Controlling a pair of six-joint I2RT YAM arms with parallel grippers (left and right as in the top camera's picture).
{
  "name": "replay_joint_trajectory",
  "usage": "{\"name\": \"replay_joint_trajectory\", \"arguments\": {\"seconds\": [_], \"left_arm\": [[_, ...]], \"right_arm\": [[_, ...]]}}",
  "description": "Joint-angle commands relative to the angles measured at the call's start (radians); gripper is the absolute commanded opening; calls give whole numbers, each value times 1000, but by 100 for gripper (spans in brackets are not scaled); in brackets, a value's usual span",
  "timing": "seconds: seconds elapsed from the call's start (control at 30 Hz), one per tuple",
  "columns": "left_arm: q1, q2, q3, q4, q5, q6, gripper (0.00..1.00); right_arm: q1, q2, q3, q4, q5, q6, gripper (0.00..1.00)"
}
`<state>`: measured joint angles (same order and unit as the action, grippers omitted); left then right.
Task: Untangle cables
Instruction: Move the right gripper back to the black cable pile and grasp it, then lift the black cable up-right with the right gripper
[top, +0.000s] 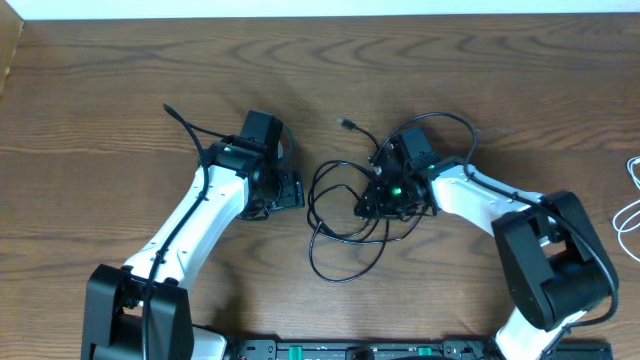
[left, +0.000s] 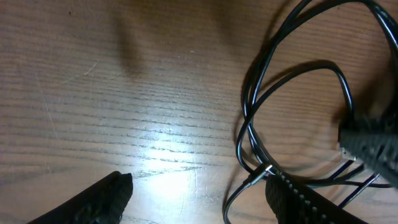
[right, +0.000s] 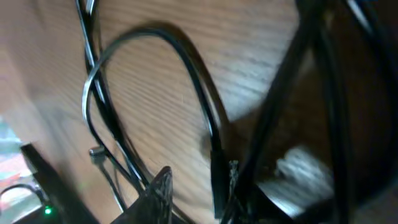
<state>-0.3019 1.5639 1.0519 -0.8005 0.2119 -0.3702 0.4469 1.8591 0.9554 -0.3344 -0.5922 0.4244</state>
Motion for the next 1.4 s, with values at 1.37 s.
{"name": "replay_joint_trajectory", "arguments": {"seconds": [1.37], "left_arm": [[3,8,-10,287,803,151,74]], "right_arm": [[-314,-682,19,798,-154,346,1]]}}
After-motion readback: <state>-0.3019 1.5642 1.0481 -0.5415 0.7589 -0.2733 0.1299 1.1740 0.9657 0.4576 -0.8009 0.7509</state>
